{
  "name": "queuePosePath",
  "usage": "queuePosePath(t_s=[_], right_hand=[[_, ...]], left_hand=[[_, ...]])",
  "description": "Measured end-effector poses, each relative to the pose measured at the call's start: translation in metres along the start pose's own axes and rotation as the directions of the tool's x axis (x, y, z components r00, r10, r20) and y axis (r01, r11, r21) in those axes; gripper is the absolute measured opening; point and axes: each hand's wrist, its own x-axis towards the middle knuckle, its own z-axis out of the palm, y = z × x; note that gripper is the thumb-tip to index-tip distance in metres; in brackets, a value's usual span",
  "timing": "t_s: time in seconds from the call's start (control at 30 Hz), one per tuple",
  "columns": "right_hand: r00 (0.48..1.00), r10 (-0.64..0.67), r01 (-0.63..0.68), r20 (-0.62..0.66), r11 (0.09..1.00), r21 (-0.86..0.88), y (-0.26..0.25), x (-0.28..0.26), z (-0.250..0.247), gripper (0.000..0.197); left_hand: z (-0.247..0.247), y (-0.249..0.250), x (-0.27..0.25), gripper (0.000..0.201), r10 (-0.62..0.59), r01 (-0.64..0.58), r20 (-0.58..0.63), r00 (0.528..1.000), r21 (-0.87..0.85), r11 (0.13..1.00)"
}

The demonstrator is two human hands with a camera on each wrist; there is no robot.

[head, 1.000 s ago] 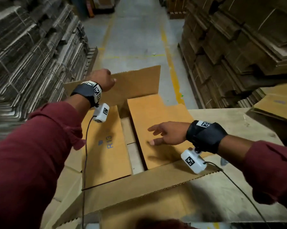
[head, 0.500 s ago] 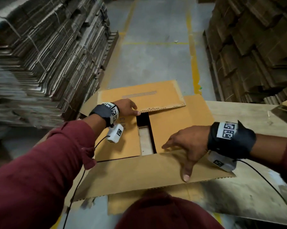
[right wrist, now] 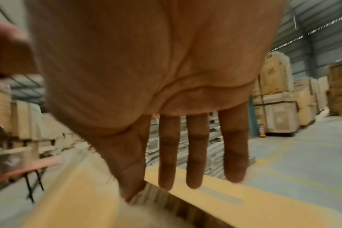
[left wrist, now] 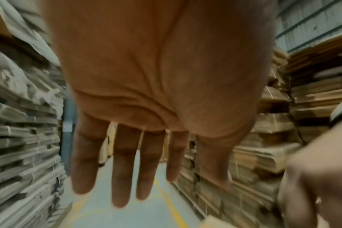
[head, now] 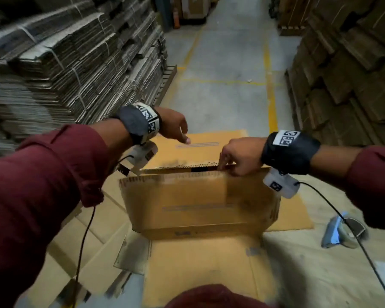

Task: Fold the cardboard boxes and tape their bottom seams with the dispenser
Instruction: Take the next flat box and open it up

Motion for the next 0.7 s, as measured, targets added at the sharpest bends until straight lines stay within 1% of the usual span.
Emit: queuePosePath(t_s=[0.03, 0.07, 0.13, 0.17, 0.23, 0.3, 0.33, 0.37, 0.4, 0.43, 0.47, 0.5, 0.53, 0.57, 0.6, 0.67, 0.7], right_hand=[[0.999, 0.039, -0.04, -0.036, 0.999, -0.022, 0.012, 0.012, -0.001, 0.034], [0.996, 0.073, -0.075, -0.056, 0.997, -0.035, 0.022, 0.023, 0.001, 0.031], [0.986, 0.135, -0.139, -0.098, 0.989, -0.041, 0.04, 0.042, 0.014, 0.027], [0.98, 0.159, -0.164, -0.118, 0.986, -0.033, 0.047, 0.049, 0.023, 0.03], [0.969, 0.207, -0.212, -0.134, 0.977, -0.028, 0.058, 0.059, 0.047, 0.043], [0.945, 0.302, -0.314, -0.123, 0.945, -0.09, 0.069, 0.061, 0.075, 0.058], [0.919, 0.376, -0.388, -0.118, 0.915, -0.106, 0.077, 0.059, 0.09, 0.063], [0.881, 0.46, -0.468, -0.111, 0.88, -0.074, 0.086, 0.055, 0.106, 0.067], [0.833, 0.545, -0.546, -0.098, 0.838, 0.015, 0.095, 0.051, 0.122, 0.074], [0.781, 0.621, -0.608, -0.074, 0.781, 0.144, 0.102, 0.045, 0.137, 0.084], [0.734, 0.678, -0.64, -0.042, 0.711, 0.292, 0.11, 0.041, 0.153, 0.096], [0.697, 0.717, -0.639, -0.019, 0.633, 0.436, 0.114, 0.035, 0.168, 0.107], [0.667, 0.745, -0.611, -0.011, 0.554, 0.565, 0.116, 0.03, 0.183, 0.111], [0.646, 0.763, -0.563, -0.019, 0.494, 0.662, 0.112, 0.024, 0.196, 0.106], [0.627, 0.778, -0.512, -0.047, 0.456, 0.728, 0.107, 0.016, 0.209, 0.094], [0.583, 0.806, -0.448, -0.099, 0.421, 0.789, 0.094, 0.0, 0.23, 0.069], [0.573, 0.814, -0.43, -0.09, 0.393, 0.812, 0.087, -0.009, 0.239, 0.063]], left_hand=[[-0.018, 0.0, -0.008, 0.065, -0.009, 0.012, -0.087, 0.996, 0.027, 1.0], [-0.029, 0.0, -0.013, 0.065, -0.017, 0.019, -0.166, 0.986, 0.011, 1.0], [-0.03, 0.002, -0.014, 0.062, -0.017, -0.011, -0.272, 0.962, -0.101, 0.995], [-0.018, 0.005, -0.009, 0.061, -0.02, -0.035, -0.29, 0.957, -0.183, 0.983], [0.021, 0.016, 0.008, 0.063, -0.021, -0.064, -0.271, 0.962, -0.302, 0.951], [0.074, 0.032, 0.028, 0.075, 0.01, -0.075, -0.214, 0.977, -0.3, 0.951], [0.102, 0.04, 0.037, 0.082, 0.015, -0.063, -0.174, 0.985, -0.277, 0.959], [0.129, 0.047, 0.047, 0.088, 0.008, -0.041, -0.133, 0.991, -0.251, 0.967], [0.155, 0.052, 0.056, 0.093, -0.01, -0.013, -0.1, 0.995, -0.229, 0.973], [0.179, 0.057, 0.063, 0.097, -0.037, 0.019, -0.075, 0.996, -0.221, 0.975], [0.199, 0.06, 0.071, 0.098, -0.055, 0.041, -0.058, 0.997, -0.224, 0.974], [0.216, 0.063, 0.076, 0.097, -0.066, 0.053, -0.048, 0.997, -0.235, 0.971], [0.228, 0.066, 0.077, 0.095, -0.071, 0.057, -0.047, 0.996, -0.25, 0.966], [0.236, 0.07, 0.079, 0.094, -0.07, 0.054, -0.051, 0.996, -0.262, 0.964], [0.241, 0.074, 0.077, 0.093, -0.063, 0.047, -0.055, 0.996, -0.264, 0.963], [0.248, 0.086, 0.069, 0.092, -0.047, 0.033, -0.053, 0.998, -0.232, 0.972], [0.252, 0.093, 0.062, 0.092, -0.039, 0.027, -0.053, 0.998, -0.206, 0.978]])
